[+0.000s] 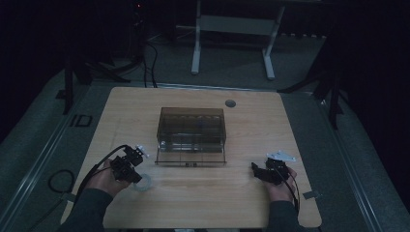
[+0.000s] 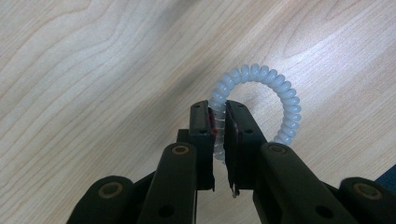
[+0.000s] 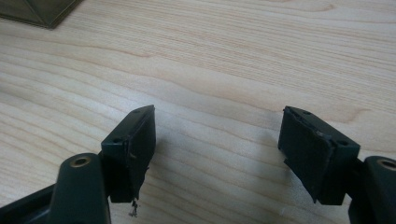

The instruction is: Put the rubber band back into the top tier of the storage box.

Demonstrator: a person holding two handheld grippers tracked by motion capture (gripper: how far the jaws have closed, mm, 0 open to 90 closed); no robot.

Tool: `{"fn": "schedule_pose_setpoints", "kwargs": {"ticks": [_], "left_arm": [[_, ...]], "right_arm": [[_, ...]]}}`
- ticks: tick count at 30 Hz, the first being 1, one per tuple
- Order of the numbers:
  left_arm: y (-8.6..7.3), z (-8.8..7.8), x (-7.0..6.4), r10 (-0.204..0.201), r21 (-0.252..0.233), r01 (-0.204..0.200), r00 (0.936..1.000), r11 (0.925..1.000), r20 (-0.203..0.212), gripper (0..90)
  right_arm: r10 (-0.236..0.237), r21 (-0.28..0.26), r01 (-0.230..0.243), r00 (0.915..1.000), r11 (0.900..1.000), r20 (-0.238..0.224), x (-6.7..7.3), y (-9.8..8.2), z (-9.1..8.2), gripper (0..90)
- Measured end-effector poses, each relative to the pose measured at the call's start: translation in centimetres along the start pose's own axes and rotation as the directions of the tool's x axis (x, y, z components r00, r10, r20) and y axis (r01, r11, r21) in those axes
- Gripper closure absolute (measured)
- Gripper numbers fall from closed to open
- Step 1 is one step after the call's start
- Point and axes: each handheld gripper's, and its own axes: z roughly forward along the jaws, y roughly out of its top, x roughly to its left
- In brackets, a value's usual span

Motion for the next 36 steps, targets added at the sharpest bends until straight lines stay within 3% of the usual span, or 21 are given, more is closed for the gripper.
{"fn": "schedule_pose_setpoints", "kwargs": {"ticks": [36], "left_arm": [[0.9, -2.6, 0.5, 0.007, -0.062, -0.006, 0.9998, 0.9981, 0.016, 82.0]], "right_arm": [[0.000, 0.000, 0.000, 1.0000, 1.000, 0.000, 0.0, 0.0, 0.0, 27.3]]}}
